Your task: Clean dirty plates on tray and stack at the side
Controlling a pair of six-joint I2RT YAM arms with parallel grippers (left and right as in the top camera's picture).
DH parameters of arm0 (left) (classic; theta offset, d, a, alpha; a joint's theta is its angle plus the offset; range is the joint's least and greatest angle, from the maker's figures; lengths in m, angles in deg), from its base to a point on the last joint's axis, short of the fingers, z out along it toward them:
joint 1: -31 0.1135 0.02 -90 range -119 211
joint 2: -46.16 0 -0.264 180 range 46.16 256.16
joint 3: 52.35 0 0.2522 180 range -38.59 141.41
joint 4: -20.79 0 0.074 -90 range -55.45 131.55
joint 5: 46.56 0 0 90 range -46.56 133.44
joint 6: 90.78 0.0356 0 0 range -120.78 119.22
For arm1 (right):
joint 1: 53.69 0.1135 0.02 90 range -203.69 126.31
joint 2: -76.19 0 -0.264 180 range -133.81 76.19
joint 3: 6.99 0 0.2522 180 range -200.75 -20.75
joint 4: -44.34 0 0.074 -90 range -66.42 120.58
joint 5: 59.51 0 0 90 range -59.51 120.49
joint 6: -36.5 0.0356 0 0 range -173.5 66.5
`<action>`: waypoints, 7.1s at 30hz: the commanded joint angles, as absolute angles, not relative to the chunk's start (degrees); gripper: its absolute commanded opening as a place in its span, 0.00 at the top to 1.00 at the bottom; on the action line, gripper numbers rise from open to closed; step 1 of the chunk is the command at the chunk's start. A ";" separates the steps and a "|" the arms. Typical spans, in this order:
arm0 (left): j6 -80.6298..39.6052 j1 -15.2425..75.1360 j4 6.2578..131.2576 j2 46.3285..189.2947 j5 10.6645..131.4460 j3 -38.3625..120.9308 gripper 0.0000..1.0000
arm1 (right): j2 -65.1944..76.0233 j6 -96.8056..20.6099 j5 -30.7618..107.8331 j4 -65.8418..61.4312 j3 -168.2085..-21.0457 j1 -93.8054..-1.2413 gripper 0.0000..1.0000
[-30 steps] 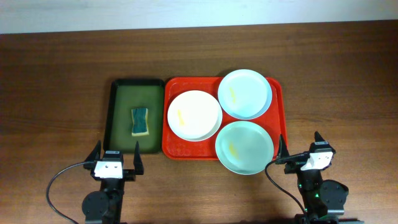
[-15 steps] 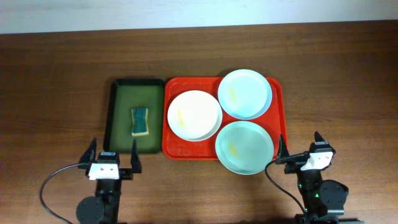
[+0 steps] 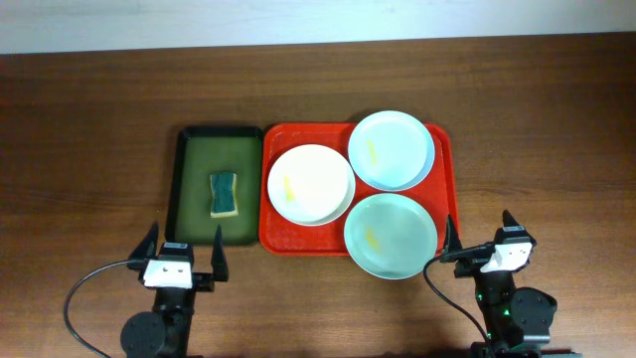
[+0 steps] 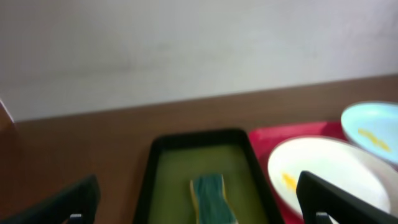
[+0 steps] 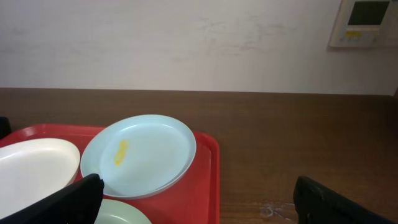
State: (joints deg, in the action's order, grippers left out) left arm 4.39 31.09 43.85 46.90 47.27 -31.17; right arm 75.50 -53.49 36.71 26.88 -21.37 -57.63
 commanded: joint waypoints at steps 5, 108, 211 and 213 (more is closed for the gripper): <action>5.29 30.90 39.15 47.36 46.68 -25.79 0.01 | 75.87 -53.05 36.23 26.48 -21.07 -57.85 0.02; -5.20 35.03 95.94 111.09 56.08 34.64 0.94 | 74.69 -53.05 36.23 26.48 -21.07 -57.30 0.02; -11.02 27.40 81.66 151.29 46.58 34.53 0.66 | -39.69 -34.51 32.34 -2.78 -96.50 -26.68 0.96; -11.02 27.33 81.62 151.29 46.58 34.53 0.68 | -39.51 -34.51 32.34 -3.20 -96.52 -26.79 0.96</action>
